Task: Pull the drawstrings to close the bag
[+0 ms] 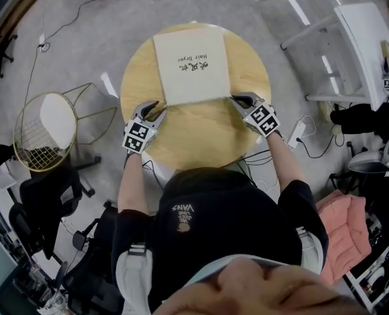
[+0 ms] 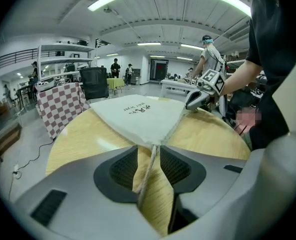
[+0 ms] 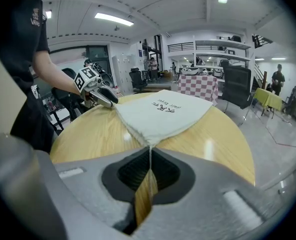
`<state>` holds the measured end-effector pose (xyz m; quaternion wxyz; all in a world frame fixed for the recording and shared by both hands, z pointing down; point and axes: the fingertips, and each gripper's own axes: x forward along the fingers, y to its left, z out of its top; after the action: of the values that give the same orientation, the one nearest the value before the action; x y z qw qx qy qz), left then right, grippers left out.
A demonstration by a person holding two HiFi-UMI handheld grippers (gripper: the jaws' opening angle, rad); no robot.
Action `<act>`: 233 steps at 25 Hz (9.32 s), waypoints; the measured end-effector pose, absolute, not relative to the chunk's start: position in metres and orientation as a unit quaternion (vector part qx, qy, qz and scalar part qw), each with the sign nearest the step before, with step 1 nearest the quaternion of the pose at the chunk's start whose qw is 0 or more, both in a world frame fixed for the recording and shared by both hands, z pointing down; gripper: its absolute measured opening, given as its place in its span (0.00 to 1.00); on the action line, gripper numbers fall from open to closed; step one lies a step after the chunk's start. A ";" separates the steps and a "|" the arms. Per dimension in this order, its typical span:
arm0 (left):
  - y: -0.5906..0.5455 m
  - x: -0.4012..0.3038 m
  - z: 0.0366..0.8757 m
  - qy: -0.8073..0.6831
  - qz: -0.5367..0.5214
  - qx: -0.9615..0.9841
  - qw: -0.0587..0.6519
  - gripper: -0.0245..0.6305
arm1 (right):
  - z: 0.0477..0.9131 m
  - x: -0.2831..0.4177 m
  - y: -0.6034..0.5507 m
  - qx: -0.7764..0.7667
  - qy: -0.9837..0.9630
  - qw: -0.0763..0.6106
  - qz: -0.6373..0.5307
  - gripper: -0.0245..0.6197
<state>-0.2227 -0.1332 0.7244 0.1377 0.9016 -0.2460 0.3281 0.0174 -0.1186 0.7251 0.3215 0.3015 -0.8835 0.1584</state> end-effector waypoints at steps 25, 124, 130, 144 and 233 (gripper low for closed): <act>-0.124 -0.216 0.741 -0.219 0.379 0.886 0.151 0.07 | 0.720 0.017 -0.119 0.327 -0.879 0.301 0.175 0.05; -0.140 -0.216 0.498 -0.587 0.173 0.780 0.130 0.06 | 0.521 0.100 -0.195 0.444 -0.859 0.104 0.231 0.04; -0.137 -0.220 0.496 -0.599 0.162 0.772 0.139 0.06 | 0.516 0.104 -0.196 0.450 -0.857 0.102 0.230 0.04; -0.123 -0.242 0.513 -0.618 0.156 0.751 0.171 0.06 | 0.530 0.107 -0.186 0.461 -0.844 0.128 0.243 0.04; -0.078 -0.261 0.661 -0.611 0.186 0.697 0.325 0.09 | 0.669 0.139 -0.142 0.496 -0.772 0.221 0.330 0.05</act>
<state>-0.2608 -0.0777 0.6613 0.3248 0.6972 -0.6115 0.1858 0.1391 -0.1423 0.6689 0.2211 0.4958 -0.7721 0.3303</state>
